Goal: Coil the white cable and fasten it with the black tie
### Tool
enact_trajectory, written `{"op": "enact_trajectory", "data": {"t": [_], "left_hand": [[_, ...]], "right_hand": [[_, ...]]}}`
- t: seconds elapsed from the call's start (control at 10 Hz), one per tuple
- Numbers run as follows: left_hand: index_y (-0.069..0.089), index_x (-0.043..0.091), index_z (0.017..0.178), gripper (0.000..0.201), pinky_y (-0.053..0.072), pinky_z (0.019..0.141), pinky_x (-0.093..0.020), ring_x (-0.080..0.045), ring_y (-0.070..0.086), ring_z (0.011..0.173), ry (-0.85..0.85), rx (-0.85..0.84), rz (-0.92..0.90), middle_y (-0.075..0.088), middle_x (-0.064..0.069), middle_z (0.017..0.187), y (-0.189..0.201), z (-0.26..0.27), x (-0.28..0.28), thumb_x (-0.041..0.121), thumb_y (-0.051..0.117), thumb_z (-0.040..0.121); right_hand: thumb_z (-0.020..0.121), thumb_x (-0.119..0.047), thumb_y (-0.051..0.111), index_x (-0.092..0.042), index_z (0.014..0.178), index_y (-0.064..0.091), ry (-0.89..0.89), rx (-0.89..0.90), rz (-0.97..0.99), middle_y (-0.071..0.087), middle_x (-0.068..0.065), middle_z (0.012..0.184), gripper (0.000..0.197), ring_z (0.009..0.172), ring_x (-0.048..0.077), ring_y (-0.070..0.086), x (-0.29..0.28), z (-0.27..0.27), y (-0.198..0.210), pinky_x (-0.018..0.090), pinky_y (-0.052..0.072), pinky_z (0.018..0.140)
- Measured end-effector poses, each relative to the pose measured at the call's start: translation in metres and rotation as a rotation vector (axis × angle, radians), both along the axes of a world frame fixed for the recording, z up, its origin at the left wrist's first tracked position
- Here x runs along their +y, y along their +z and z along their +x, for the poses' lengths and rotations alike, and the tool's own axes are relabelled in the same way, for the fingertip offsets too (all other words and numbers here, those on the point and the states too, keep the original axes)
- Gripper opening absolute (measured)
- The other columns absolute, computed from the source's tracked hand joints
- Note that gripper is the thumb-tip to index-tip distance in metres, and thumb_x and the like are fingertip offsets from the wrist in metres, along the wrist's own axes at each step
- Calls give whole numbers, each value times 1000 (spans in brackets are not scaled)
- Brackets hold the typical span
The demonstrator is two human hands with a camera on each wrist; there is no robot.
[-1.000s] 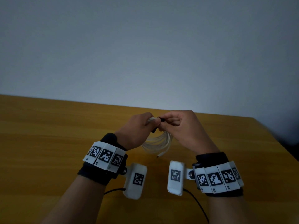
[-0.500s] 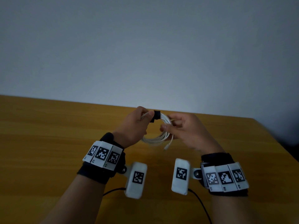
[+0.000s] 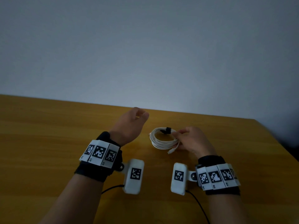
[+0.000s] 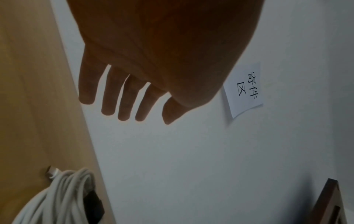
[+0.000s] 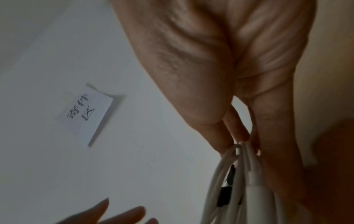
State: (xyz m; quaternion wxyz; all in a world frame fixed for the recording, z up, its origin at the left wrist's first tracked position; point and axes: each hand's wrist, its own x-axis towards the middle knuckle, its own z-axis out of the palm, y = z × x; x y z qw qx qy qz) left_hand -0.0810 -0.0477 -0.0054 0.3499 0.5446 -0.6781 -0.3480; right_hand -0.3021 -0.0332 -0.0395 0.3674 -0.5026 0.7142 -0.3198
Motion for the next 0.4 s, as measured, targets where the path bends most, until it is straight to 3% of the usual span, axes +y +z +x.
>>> {"op": "enact_trajectory", "data": {"t": [0.2,0.3,0.4], "left_hand": [[53,14,131,42,39,91,-30,-16,53,115,6,4,2,58,-2,132,-2,2,-3,41,42,101],[53,14,131,43,39,90,-30,-16,53,114,14,2,8,58,-2,132,-2,3,-3,41,42,101],[54,13,131,42,38,87,-28,-14,52,109,53,27,-10,58,-1,127,-2,4,-5,40,42,101]], "right_hand": [[98,-35,66,-11,115,72,-4,198,1,74,5,88,31,80,21,76,0,-1,0,40,65,80],[99,-44,61,-13,108,73,23,278,48,76,11,93,36,89,29,75,3,0,3,44,63,84],[99,-49,57,-10,112,73,6,238,13,76,15,103,45,94,33,74,1,-3,4,51,61,89]]}}
